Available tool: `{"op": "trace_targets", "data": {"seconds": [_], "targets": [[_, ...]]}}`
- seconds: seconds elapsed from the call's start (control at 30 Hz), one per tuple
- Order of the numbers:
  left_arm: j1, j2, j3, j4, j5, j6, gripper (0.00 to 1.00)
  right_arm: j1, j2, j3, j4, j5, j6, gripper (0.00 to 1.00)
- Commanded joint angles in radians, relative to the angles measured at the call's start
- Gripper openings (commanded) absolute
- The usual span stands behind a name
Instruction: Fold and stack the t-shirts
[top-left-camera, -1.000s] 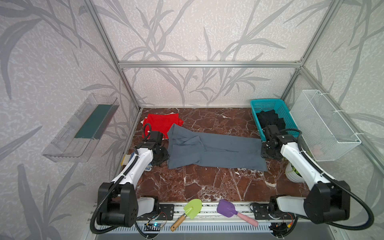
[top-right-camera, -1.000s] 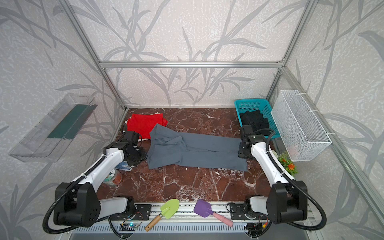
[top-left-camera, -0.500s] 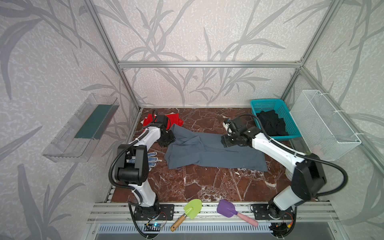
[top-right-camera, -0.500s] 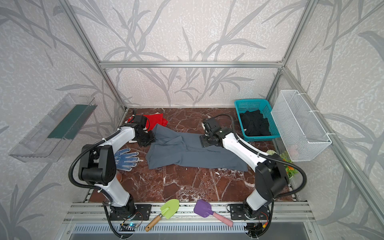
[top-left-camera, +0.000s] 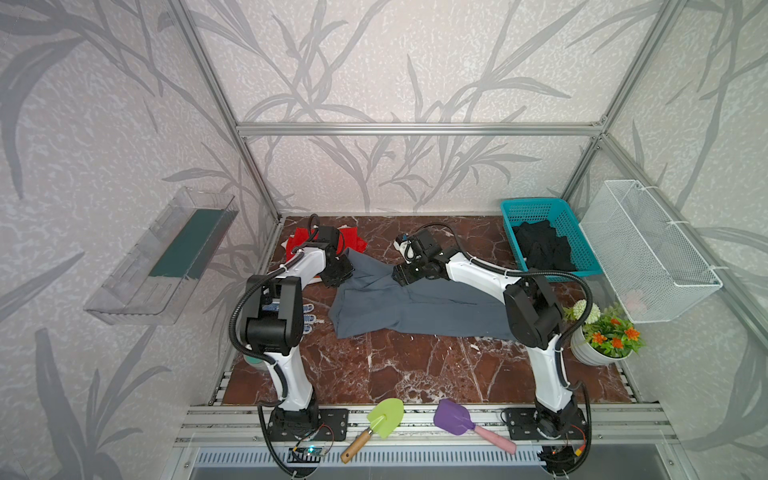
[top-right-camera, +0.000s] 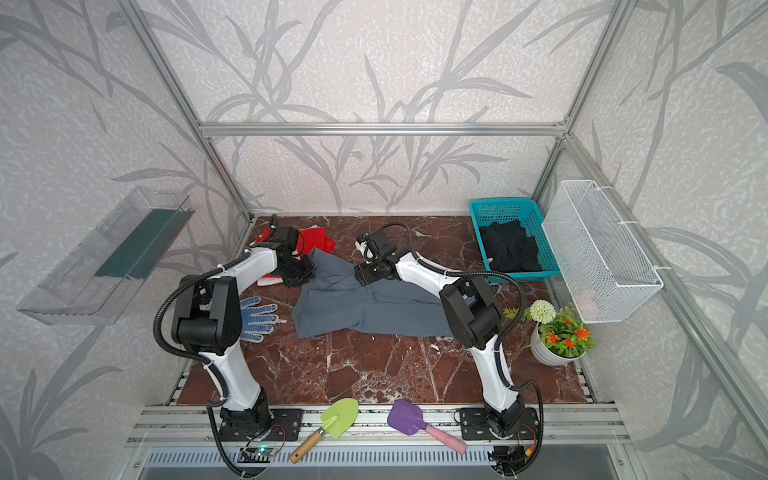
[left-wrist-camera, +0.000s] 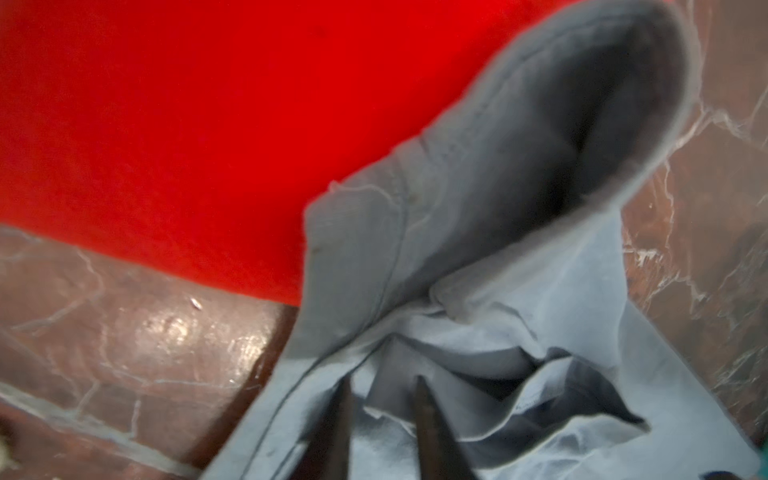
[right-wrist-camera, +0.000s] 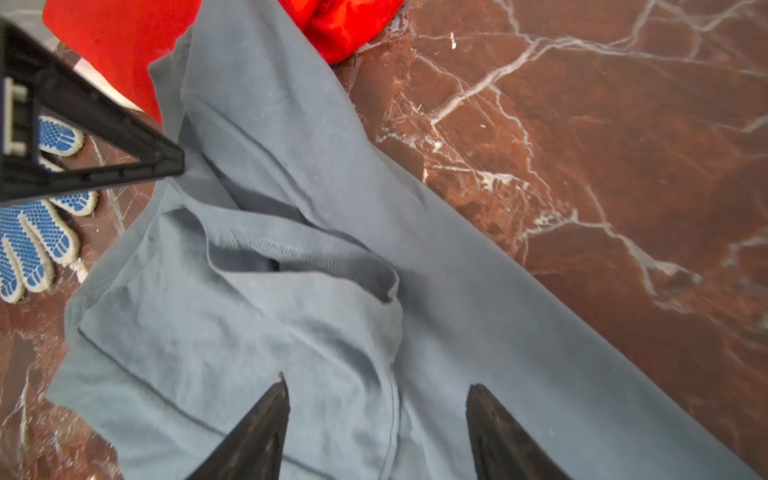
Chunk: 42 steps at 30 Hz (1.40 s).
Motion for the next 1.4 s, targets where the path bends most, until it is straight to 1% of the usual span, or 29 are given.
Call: {"op": "trace_targets", "data": {"seconds": [0.0,0.1,0.23,0.4,0.5,0.57,0.6,0.63,0.73,0.8,1.03,1.2,1.37], "targets": [[-0.004,0.004,0.029,-0.007,0.004,-0.013,0.10,-0.002,0.031,0.036,0.032,-0.037,-0.010,0.69],[-0.006,0.000,0.021,-0.007,0.007,-0.017,0.00,-0.003,0.062,0.068,0.022,-0.050,-0.010,0.68],[-0.005,-0.014,0.012,-0.006,0.008,-0.018,0.00,-0.002,0.086,0.083,0.021,-0.057,-0.008,0.65],[-0.007,-0.038,0.010,-0.020,0.001,-0.014,0.00,-0.002,0.120,0.113,0.006,-0.076,-0.007,0.53],[-0.007,-0.052,0.009,-0.027,0.000,-0.012,0.00,-0.003,0.141,0.134,-0.010,-0.088,-0.005,0.42],[-0.006,-0.059,0.011,-0.032,0.001,-0.011,0.00,-0.003,0.142,0.134,-0.008,-0.088,-0.004,0.39],[-0.007,-0.062,0.013,-0.037,0.000,-0.009,0.00,-0.003,0.142,0.132,-0.004,-0.088,-0.004,0.35],[-0.008,-0.066,0.014,-0.042,0.000,-0.007,0.00,-0.003,0.140,0.132,-0.002,-0.088,-0.004,0.27],[-0.007,-0.080,0.011,-0.047,0.002,-0.001,0.00,-0.003,0.130,0.131,0.000,-0.085,-0.001,0.10],[-0.008,-0.097,0.011,-0.049,0.001,-0.004,0.00,-0.003,0.111,0.115,0.010,-0.076,0.001,0.00],[-0.007,-0.138,0.047,-0.095,-0.022,-0.004,0.00,-0.007,0.010,0.032,0.079,-0.061,0.025,0.00],[-0.007,-0.154,0.076,-0.109,-0.042,-0.009,0.00,-0.025,-0.014,0.010,0.100,-0.056,0.071,0.00],[-0.007,-0.139,0.129,-0.138,-0.052,-0.004,0.00,-0.048,-0.023,-0.034,0.145,-0.062,0.120,0.00]]}}
